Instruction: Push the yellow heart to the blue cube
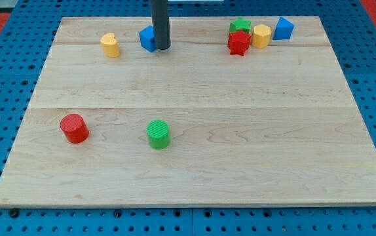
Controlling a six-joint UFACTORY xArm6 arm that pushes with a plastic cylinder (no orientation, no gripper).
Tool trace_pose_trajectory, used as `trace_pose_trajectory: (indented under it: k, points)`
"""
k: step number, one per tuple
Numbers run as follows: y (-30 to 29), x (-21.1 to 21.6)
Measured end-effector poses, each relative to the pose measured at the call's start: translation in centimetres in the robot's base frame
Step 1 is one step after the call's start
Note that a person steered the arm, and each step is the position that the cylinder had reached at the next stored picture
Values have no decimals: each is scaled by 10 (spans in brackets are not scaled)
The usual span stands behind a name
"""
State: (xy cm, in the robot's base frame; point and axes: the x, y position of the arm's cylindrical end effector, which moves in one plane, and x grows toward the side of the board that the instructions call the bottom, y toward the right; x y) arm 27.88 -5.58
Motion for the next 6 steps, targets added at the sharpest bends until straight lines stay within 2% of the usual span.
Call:
trace_pose_trajectory:
  k: [1, 2, 3, 4, 5, 6]
  points:
    - [11, 53]
    - [-63, 82]
    - [-159, 38]
    - [-209, 21]
    - [-207, 33]
    - [-144, 8]
